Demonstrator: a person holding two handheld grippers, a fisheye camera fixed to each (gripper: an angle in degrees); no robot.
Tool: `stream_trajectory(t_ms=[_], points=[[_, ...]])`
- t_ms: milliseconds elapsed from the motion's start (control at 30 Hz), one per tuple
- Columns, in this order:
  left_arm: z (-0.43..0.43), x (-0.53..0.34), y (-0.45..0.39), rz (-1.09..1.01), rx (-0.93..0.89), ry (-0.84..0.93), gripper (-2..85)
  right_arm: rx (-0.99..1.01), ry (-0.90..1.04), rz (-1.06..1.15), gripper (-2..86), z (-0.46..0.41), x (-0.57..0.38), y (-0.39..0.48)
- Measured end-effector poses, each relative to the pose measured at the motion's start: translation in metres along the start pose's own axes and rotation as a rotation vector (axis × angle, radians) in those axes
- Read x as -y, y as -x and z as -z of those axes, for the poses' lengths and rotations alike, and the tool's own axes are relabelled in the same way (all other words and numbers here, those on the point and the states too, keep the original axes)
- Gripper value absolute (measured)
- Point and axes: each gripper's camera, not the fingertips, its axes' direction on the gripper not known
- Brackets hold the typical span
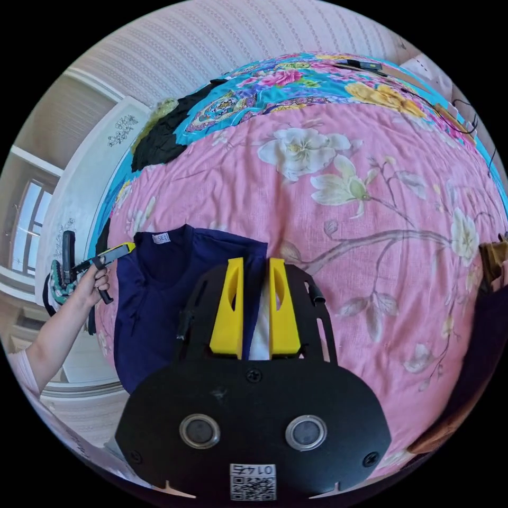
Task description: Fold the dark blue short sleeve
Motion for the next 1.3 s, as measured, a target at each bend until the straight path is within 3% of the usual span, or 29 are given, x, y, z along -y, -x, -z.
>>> stream_trajectory(t_ms=[333, 567, 767, 900, 1300], points=[[0.145, 0.003, -0.021, -0.115, -0.093, -0.259, -1.0, 0.103, -0.220, 0.095, 0.5, 0.146, 0.018, -0.003], [0.171, -0.037, -0.025, -0.120, -0.112, -0.299, -1.0, 0.184, -0.237, 0.082, 0.5, 0.161, -0.005, -0.012], [0.165, -0.156, -0.032, -0.293, -0.029, -0.206, -1.0, 0.231, -0.176, 0.161, 0.5, 0.130, -0.118, -0.003], [0.170, -0.253, -0.031, -0.338, -0.138, -0.175, -1.0, 0.248, -0.144, 0.152, 0.5, 0.112, -0.215, 0.009], [0.164, -0.461, -0.034, -0.175, -0.199, -0.102, -0.9, 0.264, -0.100, 0.141, 0.6, 0.101, -0.380, 0.040]])
